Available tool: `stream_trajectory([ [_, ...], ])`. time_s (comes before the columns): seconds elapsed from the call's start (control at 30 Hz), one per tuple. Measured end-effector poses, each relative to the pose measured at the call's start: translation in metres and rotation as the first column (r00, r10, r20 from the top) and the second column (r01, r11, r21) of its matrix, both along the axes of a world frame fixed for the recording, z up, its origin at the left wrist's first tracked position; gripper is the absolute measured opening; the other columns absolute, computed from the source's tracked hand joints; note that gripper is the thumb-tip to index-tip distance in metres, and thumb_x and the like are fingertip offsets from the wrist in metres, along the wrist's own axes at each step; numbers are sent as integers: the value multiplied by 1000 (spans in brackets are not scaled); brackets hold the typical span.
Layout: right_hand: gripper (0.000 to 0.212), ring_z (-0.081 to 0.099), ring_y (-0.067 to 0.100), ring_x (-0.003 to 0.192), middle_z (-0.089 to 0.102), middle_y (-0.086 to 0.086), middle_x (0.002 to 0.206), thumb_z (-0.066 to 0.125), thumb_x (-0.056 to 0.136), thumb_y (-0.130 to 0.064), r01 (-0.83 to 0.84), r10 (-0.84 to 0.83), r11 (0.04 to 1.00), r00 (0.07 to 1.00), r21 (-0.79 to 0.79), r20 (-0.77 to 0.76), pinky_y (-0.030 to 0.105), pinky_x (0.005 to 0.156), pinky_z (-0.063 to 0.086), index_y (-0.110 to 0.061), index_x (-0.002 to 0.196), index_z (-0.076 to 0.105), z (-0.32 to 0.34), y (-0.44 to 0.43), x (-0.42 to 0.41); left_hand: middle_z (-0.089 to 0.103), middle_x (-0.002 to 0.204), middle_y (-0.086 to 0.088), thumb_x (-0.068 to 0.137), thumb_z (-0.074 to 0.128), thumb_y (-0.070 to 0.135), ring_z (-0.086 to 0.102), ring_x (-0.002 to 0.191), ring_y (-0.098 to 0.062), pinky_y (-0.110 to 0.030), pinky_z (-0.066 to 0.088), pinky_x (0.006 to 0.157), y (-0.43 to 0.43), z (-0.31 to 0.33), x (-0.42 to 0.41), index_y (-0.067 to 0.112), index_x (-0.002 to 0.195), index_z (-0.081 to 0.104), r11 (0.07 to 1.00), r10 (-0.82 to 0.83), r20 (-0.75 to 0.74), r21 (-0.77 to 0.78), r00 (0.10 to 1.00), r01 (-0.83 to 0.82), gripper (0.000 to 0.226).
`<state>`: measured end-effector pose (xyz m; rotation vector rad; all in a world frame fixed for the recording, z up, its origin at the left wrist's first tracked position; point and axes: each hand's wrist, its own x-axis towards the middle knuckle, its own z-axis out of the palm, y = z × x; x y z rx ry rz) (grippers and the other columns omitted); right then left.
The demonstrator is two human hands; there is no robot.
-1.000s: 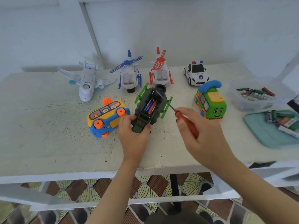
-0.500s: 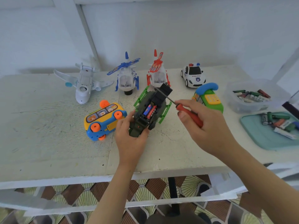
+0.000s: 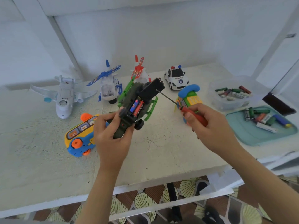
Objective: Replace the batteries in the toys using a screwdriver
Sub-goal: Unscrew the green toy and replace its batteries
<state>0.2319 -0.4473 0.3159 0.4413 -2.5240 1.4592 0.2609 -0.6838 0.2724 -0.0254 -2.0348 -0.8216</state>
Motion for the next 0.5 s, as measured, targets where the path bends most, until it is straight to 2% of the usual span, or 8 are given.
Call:
stream_trajectory([
  [0.07,10,48,10,49,54,-13,58,56,92,-33,37,-38,999,998,-24,-46,15,45,35,-37,83,57,2,10,-3,56,95,-10,76,69,19,50,88,-19,-28,42,73,4,14,-10,-3,107,70,996,-3,-23,-90,1000,0,38],
  [0.13,8,50,14,54,56,-14,62,51,89,-37,92,-94,995,992,-29,-85,18,47,36,-39,82,55,4,20,-6,59,96,-14,76,69,19,51,89,-23,-22,38,80,11,25,-23,-1,113,69,990,-36,-32,-141,999,31,42],
  [0.3,12,50,20,53,58,-1,68,52,91,-35,201,-210,972,975,-119,-74,44,55,45,-31,83,60,4,55,-16,60,96,-13,76,70,18,50,91,-23,-31,42,78,45,40,-59,-2,108,71,974,-146,-51,-185,988,134,38],
  [0.4,19,50,16,51,60,-2,67,52,87,-44,217,-227,965,973,-149,-49,41,54,45,-28,82,62,4,81,-23,60,95,-12,77,70,18,49,92,-21,-15,35,87,73,45,-78,-1,108,71,963,-192,-50,-201,980,178,37],
  [0.5,32,48,13,50,59,-4,64,46,80,-53,239,-250,959,966,-150,-61,32,49,41,-26,79,64,4,110,-34,61,96,-10,77,72,16,48,93,-18,-12,32,87,102,49,-98,0,111,71,956,-237,-46,-187,970,225,37],
])
